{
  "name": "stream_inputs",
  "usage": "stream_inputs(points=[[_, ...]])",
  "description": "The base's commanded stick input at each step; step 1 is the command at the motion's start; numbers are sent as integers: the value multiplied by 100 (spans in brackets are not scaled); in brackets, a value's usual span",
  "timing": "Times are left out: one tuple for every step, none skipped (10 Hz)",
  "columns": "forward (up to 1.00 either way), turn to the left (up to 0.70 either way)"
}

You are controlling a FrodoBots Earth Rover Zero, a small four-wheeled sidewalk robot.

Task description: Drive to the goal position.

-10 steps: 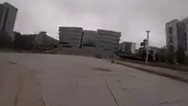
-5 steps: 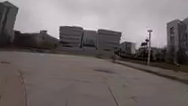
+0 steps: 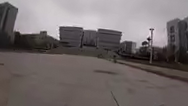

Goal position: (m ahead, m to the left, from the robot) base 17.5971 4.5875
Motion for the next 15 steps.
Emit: stream_inputs(points=[[70,0],[70,0],[70,0],[70,0],[70,0],[70,0],[70,0],[70,0],[70,0],[70,0],[70,0],[70,0],[70,0],[70,0],[70,0]])
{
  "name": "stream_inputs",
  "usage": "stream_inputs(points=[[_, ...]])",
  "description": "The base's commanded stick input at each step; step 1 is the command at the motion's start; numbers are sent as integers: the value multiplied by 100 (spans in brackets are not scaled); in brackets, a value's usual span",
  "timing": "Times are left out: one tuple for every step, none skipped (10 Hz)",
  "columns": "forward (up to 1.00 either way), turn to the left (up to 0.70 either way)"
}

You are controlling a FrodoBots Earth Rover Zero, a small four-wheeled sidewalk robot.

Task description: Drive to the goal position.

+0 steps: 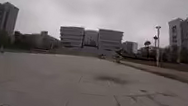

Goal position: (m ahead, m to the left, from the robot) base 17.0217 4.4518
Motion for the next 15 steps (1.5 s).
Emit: stream_inputs(points=[[70,0],[70,3],[70,12],[70,20],[70,28],[70,34],[70,35],[70,29],[70,22],[70,15],[70,7],[70,0],[70,0],[70,0],[70,0]])
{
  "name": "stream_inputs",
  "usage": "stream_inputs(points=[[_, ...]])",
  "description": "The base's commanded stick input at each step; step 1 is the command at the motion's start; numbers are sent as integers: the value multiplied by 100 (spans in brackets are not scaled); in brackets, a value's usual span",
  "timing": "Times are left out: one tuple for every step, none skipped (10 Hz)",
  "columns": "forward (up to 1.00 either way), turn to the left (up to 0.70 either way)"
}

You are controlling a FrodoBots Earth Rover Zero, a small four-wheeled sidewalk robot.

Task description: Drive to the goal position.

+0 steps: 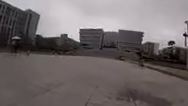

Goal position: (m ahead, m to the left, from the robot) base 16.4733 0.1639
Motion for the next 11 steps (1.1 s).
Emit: stream_inputs(points=[[70,0],[70,0],[70,0],[70,0],[70,0],[70,0],[70,0],[70,0],[70,0],[70,0],[70,0]])
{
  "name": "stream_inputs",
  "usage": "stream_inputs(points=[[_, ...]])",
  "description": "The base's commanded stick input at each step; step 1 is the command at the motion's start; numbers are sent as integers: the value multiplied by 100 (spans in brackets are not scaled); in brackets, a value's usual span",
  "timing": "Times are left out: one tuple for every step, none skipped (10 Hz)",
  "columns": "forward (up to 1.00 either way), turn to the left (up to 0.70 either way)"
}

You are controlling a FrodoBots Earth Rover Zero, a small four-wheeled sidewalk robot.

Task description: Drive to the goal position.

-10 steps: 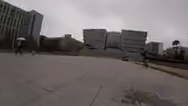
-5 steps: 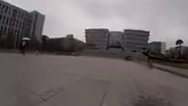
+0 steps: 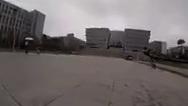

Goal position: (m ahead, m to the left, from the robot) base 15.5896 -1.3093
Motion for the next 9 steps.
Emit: stream_inputs(points=[[70,0],[70,0],[70,0],[70,0],[70,0],[70,0],[70,0],[70,0],[70,0]])
